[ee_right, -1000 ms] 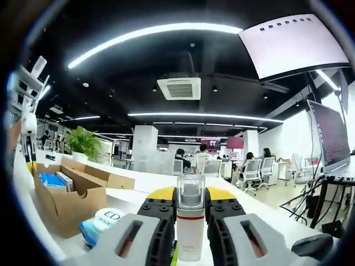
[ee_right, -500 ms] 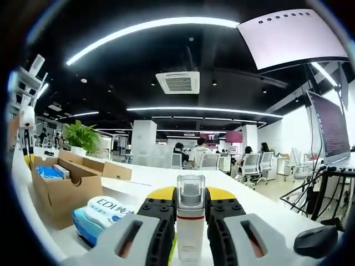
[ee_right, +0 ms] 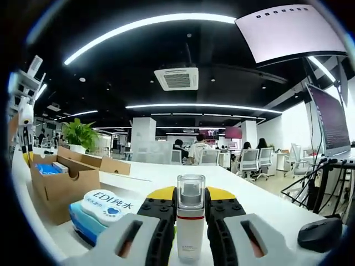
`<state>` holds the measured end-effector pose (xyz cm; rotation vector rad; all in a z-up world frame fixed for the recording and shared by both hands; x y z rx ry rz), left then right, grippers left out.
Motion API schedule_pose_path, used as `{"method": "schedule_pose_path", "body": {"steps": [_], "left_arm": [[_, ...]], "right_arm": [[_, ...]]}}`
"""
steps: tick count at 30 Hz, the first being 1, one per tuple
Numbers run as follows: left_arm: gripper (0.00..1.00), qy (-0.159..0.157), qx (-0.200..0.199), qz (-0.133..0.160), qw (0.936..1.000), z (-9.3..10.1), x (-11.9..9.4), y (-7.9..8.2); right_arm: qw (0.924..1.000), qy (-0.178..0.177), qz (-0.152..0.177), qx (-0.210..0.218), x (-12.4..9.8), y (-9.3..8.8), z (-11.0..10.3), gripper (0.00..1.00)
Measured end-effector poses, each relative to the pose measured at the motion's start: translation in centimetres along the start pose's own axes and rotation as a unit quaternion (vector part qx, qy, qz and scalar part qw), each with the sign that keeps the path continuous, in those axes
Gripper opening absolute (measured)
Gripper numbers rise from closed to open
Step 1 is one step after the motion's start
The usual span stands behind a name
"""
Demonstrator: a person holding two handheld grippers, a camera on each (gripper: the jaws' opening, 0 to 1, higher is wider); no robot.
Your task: Operate the shoe box by opening the lid, removing the specified soft item, and placing it in the target area until the item is outside and the box remains undamaged.
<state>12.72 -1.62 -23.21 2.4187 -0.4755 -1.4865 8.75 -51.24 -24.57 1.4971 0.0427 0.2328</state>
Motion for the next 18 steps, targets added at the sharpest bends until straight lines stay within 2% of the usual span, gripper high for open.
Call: {"method": "schedule_pose_path", "body": {"steps": [4, 8, 17, 18], "left_arm": [[0.05, -0.001, 0.002, -0.001, 1.0000, 0.01, -0.01, 0.01], [0.05, -0.001, 0.003, -0.001, 1.0000, -0.02, 0.00, 0.01], [0.05, -0.002, 0.003, -0.001, 1.0000, -0.07, 0.01, 0.00], [0.05, -0.002, 0.003, -0.001, 1.0000, -0.07, 0.01, 0.00]], "right_arm": [[0.9999, 0.004, 0.006, 0.009, -0.17, 0.00, 0.10, 0.18], [0.9998, 0.001, -0.008, -0.021, -0.15, 0.12, 0.08, 0.18], [1.0000, -0.002, -0.001, 0.003, -0.53, 0.05, 0.39, 0.19], [0.9998, 0.013, 0.002, 0.014, -0.50, 0.08, -0.07, 0.19]]}}
Point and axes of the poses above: the point that each gripper's makers call its tool centre point, and the gripper's own axes: x roughly forward along the fingers, z roughly to its right, y roughly out of its top, the point moved 7 cm from there along -x, roughly backward along the fingers, and after that the axes turned 15 degrees about y, right-handed, at the moved point
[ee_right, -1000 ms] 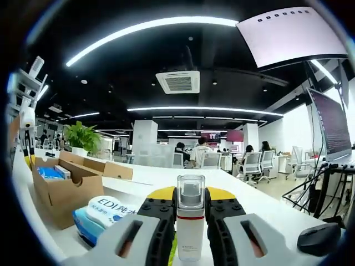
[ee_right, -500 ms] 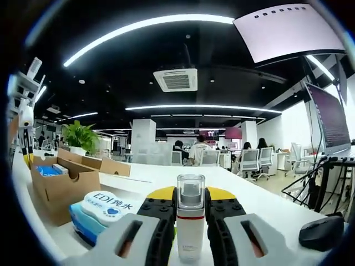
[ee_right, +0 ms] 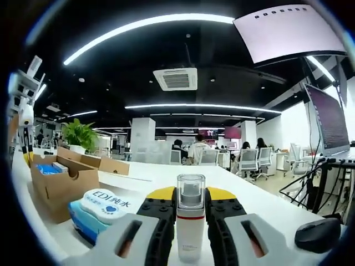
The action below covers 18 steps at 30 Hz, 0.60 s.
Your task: Operate the shoe box by opening the lid, removing the specified soft item, and placing it in the target area until the item is outside and the box remains undamaged.
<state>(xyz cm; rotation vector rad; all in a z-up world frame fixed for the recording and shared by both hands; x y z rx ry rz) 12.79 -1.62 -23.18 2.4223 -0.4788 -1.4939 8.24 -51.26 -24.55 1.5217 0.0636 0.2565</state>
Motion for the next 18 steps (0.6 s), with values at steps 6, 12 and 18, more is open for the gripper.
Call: {"method": "schedule_pose_path", "body": {"steps": [6, 12, 18], "left_arm": [[0.05, 0.001, 0.003, -0.001, 1.0000, 0.0, 0.0, 0.0], [0.05, 0.002, 0.003, 0.000, 1.0000, 0.1, 0.0, 0.0], [0.05, 0.003, 0.004, 0.001, 1.0000, 0.1, 0.0, 0.0]], "right_arm": [[1.0000, 0.001, -0.002, 0.000, 0.1, -0.1, -0.2, 0.19], [0.9999, -0.009, -0.004, -0.004, -0.1, 0.0, 0.1, 0.28], [1.0000, -0.007, 0.006, 0.000, -0.3, 1.3, 0.0, 0.41]]}}
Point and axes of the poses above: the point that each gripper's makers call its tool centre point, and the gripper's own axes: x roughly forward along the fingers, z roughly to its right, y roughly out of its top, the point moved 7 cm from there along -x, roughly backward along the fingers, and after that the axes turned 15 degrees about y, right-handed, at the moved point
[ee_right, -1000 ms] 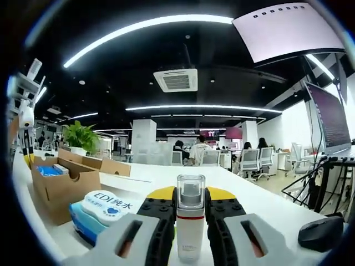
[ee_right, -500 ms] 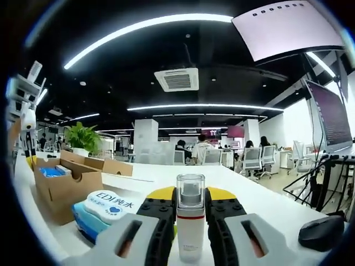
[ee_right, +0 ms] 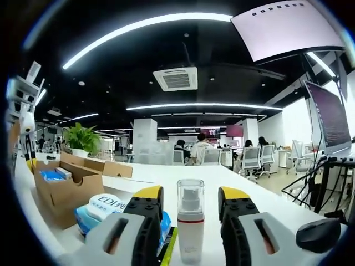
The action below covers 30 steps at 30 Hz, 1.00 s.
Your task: Operate the shoe box by opening the lid, removing the specified soft item, and placing it in the target area until the item is outside and the box remains undamaged.
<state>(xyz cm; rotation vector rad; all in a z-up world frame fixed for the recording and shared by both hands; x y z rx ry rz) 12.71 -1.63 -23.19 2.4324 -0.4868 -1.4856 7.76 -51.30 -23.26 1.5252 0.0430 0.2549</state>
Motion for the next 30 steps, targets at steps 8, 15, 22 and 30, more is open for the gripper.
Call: {"method": "schedule_pose_path", "body": {"steps": [8, 15, 22, 30], "left_arm": [[0.05, 0.000, -0.003, 0.000, 1.0000, 0.0, 0.0, 0.0], [0.05, 0.004, 0.005, 0.002, 1.0000, 0.1, 0.0, 0.0], [0.05, 0.007, 0.007, 0.003, 0.9999, 0.2, 0.0, 0.0], [0.05, 0.005, -0.007, 0.000, 1.0000, 0.1, 0.0, 0.0]], "right_arm": [[0.9995, -0.015, 0.005, 0.026, -0.4, 1.6, 0.3, 0.52], [0.9991, -0.021, 0.038, 0.003, -0.9, 4.7, -0.3, 0.58], [0.9987, 0.004, 0.045, -0.023, -0.7, 6.5, -1.9, 0.55], [0.9975, 0.025, 0.043, -0.049, -0.4, 7.9, -3.4, 0.46]]}}
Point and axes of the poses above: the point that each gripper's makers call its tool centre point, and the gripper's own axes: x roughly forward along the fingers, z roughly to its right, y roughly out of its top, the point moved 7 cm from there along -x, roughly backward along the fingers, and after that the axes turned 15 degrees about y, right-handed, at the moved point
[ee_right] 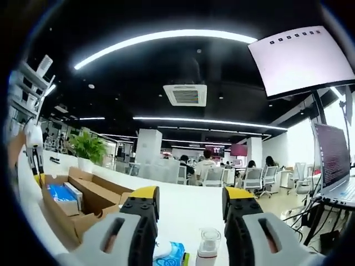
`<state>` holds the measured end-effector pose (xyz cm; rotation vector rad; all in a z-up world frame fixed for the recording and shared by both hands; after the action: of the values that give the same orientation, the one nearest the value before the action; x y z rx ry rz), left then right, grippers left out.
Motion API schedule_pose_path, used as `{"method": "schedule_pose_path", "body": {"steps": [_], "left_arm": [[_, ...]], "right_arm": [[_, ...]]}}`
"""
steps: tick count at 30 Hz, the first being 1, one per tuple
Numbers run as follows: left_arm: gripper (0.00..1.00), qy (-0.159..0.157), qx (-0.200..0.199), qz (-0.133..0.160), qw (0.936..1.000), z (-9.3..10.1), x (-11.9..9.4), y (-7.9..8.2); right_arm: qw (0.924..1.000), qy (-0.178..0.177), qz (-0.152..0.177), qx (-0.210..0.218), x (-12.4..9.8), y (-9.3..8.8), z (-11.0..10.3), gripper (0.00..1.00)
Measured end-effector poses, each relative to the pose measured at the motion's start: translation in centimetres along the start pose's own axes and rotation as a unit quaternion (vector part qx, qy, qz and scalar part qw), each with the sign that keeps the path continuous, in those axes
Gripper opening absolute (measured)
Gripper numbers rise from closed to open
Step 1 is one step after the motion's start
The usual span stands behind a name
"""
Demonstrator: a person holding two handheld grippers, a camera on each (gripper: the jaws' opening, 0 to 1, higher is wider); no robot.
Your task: Operate the shoe box by opening the lid, removing the specified soft item, and placing it in the target area until the item is outside and the box remains undamaged.
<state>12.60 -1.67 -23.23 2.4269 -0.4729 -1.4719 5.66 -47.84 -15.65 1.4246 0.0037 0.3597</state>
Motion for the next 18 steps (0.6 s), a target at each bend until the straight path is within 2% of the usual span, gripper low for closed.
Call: {"method": "schedule_pose_path", "body": {"steps": [3, 15, 18], "left_arm": [[0.05, 0.000, 0.004, 0.004, 1.0000, 0.0, 0.0, 0.0], [0.04, 0.001, 0.015, 0.007, 0.9999, 0.1, 0.0, -0.1], [0.05, 0.001, 0.017, 0.010, 0.9998, 0.1, 0.0, -0.1]], "right_arm": [[0.9998, 0.015, 0.011, 0.011, 0.2, 0.2, -0.3, 0.47], [0.9991, 0.038, 0.009, 0.014, 0.9, 0.1, -1.5, 0.47], [0.9981, 0.054, 0.009, 0.027, 1.2, 0.3, -2.1, 0.48]]}}
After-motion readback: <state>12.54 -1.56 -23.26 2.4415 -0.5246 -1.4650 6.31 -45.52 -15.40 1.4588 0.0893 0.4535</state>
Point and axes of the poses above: the point that each gripper's makers call its tool centre point, and the gripper's own axes: x roughly forward along the fingers, z roughly to its right, y roughly out of its top, the point moved 7 cm from there along -x, roughly backward along the fingers, and after that the axes turned 15 degrees about y, right-handed, at the moved point
